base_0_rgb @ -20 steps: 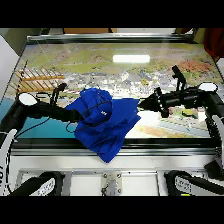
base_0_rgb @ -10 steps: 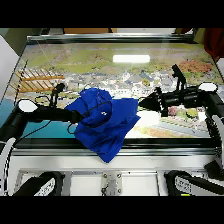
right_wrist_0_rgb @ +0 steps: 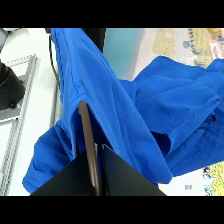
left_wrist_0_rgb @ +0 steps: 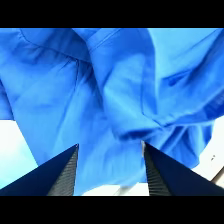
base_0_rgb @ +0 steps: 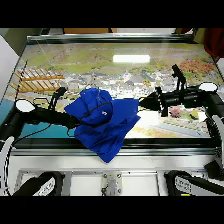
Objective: Fold the clothes and pants, and hang the long-sleeved shirts on hangers.
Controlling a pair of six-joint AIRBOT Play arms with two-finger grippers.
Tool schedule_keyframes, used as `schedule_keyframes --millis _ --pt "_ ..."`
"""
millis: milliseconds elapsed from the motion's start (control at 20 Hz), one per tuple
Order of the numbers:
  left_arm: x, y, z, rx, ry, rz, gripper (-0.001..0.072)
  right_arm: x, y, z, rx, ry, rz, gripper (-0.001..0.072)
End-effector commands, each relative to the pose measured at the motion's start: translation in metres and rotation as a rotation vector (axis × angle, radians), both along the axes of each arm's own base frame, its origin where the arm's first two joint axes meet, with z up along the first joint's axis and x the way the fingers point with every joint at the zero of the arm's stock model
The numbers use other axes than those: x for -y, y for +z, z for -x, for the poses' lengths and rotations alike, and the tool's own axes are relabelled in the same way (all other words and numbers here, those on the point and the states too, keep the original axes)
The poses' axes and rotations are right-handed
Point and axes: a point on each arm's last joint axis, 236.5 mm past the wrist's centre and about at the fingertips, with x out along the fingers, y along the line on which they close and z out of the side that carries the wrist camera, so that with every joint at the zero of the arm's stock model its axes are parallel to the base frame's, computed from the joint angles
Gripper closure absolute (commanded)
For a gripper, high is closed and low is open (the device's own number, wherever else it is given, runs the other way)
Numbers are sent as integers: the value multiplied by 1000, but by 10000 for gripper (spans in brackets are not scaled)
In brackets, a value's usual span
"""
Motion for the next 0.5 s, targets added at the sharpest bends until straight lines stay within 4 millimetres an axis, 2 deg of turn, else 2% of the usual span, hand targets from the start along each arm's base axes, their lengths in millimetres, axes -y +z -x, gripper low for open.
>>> schedule_keyframes --millis 0,200,350,450 --pt "8 -9 -14 32 16 -11 297 0 2 0 -8 -2 -5 708" --pt "9 -11 -16 43 16 -21 298 0 2 0 -8 -3 -5 708" --pt "8 -10 -27 72 54 -21 298 0 2 0 -8 -3 -5 708" --pt "15 -13 -24 68 31 -24 298 0 2 0 -9 -3 -5 708"
